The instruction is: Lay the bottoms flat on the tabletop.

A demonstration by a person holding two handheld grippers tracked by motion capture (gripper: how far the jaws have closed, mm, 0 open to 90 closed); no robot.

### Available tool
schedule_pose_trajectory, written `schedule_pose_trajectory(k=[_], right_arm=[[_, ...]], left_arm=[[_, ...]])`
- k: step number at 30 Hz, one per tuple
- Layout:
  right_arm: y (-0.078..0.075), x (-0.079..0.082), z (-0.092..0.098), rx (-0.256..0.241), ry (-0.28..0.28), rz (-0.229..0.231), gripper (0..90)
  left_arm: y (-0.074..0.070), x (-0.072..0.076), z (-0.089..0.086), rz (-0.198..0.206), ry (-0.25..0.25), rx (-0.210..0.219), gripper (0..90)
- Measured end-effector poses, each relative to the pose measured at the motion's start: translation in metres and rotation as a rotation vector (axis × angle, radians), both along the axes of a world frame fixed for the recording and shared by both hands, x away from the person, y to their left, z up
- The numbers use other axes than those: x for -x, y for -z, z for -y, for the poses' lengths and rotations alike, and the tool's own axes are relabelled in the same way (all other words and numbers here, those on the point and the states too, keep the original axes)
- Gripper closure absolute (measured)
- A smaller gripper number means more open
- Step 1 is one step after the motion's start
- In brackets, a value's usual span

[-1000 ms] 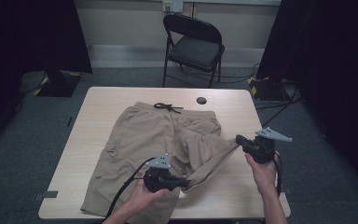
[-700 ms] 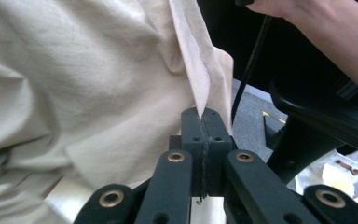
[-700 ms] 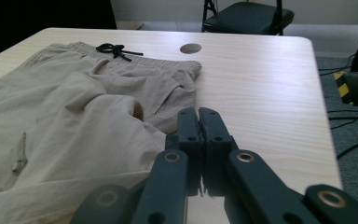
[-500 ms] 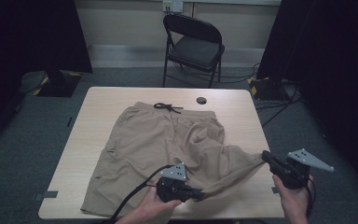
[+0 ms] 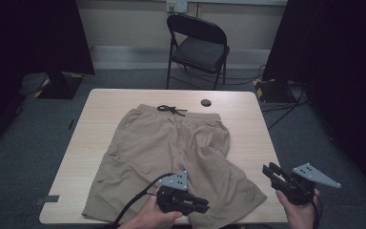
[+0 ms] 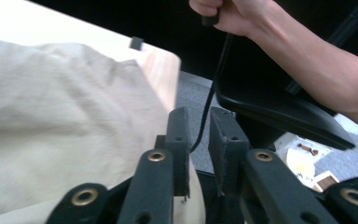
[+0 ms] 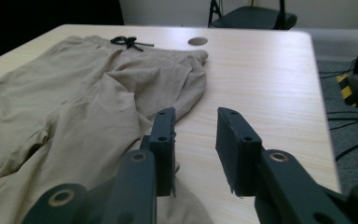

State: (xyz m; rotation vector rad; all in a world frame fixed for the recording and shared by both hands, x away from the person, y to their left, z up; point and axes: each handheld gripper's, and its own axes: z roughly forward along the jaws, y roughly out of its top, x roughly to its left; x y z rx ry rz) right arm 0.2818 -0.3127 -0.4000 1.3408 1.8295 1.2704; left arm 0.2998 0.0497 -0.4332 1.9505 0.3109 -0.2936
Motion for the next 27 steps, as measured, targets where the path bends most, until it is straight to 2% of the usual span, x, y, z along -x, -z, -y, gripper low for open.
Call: schedule_pose_trajectory(k=[2,4,6,8,11,12,13,15,16,19,20,24,27], right_arm=[[0.009,-0.011,-0.006,-0.004,-0.019,-0.030,67.5],[0.022,-0.024,-0.012,0.024,-0.032,-0.064,68.4],[0.036,-0.039,-0.015,0.026,-0.045,-0.103,72.4],[0.049,-0.054,-0.018,0.050,-0.046,-0.138,75.6],[0.069,-0.068,-0.023,0.073,-0.063,-0.201,73.2],[0.069,-0.068,-0.023,0.073,-0.063,-0.201,73.2],[0.080,-0.069,-0.026,0.080,-0.079,-0.231,68.8],[0.085,-0.066,-0.029,0.090,-0.096,-0.237,65.0],[0.086,-0.064,-0.031,0.096,-0.104,-0.246,63.4],[0.088,-0.060,-0.032,0.112,-0.119,-0.257,59.2],[0.090,-0.055,-0.033,0.140,-0.123,-0.268,57.9],[0.092,-0.048,-0.032,0.164,-0.124,-0.269,58.7],[0.092,-0.044,-0.034,0.193,-0.146,-0.258,64.9]], left_arm=[[0.005,-0.010,-0.001,-0.008,-0.024,-0.023,76.6],[0.013,-0.021,-0.002,-0.029,-0.060,-0.048,76.8],[0.021,-0.030,-0.002,-0.043,-0.095,-0.070,76.8],[0.028,-0.038,-0.002,-0.055,-0.128,-0.094,76.7],[0.035,-0.047,-0.003,-0.065,-0.164,-0.104,75.5],[0.035,-0.047,-0.003,-0.065,-0.164,-0.104,75.0],[0.040,-0.052,-0.005,-0.072,-0.190,-0.119,74.4],[0.046,-0.056,-0.007,-0.082,-0.203,-0.139,73.6],[0.049,-0.058,-0.008,-0.088,-0.217,-0.157,73.5],[0.054,-0.061,-0.012,-0.107,-0.234,-0.169,74.1],[0.059,-0.062,-0.015,-0.115,-0.253,-0.172,74.4],[0.063,-0.062,-0.016,-0.099,-0.262,-0.195,73.4],[0.063,-0.061,-0.015,-0.094,-0.271,-0.203,71.6]])
